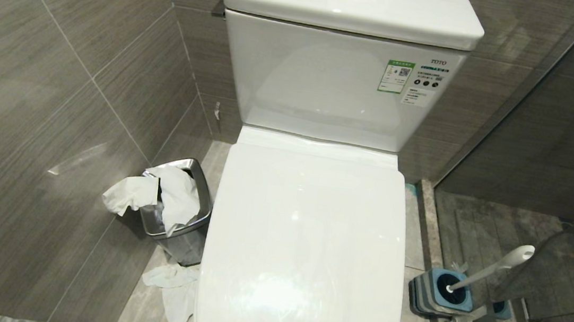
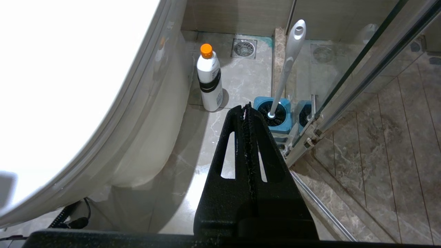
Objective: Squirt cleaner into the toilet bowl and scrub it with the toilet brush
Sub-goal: Use the left hand to lift the toilet lid slightly
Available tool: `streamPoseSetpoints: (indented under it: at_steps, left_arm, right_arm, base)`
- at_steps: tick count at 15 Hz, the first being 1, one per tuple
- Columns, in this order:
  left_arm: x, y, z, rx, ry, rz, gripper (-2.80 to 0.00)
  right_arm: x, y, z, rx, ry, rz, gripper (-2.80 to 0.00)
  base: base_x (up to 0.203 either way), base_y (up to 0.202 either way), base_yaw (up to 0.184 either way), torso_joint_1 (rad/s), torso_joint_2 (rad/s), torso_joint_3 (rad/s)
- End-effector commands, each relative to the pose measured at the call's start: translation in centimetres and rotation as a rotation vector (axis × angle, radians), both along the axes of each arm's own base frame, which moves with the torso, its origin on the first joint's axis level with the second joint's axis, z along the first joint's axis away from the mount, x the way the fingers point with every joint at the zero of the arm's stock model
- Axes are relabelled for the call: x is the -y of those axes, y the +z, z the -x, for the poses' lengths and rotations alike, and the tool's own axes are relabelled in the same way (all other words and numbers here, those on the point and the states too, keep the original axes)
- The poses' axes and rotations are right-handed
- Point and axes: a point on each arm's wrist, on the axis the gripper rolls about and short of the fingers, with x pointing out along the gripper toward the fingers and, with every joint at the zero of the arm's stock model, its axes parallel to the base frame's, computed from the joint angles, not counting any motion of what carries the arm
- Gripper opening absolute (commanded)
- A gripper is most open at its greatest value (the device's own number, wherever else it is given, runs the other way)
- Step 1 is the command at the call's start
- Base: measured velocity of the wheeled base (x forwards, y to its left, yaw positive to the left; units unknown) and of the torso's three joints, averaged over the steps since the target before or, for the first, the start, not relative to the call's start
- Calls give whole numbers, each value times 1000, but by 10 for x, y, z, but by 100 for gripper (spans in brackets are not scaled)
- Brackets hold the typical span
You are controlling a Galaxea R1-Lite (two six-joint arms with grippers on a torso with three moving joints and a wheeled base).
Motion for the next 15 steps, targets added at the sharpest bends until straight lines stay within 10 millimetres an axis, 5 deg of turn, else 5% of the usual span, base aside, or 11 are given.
streamPoseSetpoints:
  at_steps: [1, 15]
  left_arm:
    - [0, 0, 0, -2, 0, -1, -280]
    - [0, 0, 0, -5, 9, 56, -280]
  right_arm:
    - [0, 0, 0, -1, 0, -1, -280]
    - [0, 0, 0, -1, 0, -1, -280]
  base:
    - [0, 0, 0, 0, 0, 0]
    - [0, 0, 0, 0, 0, 0]
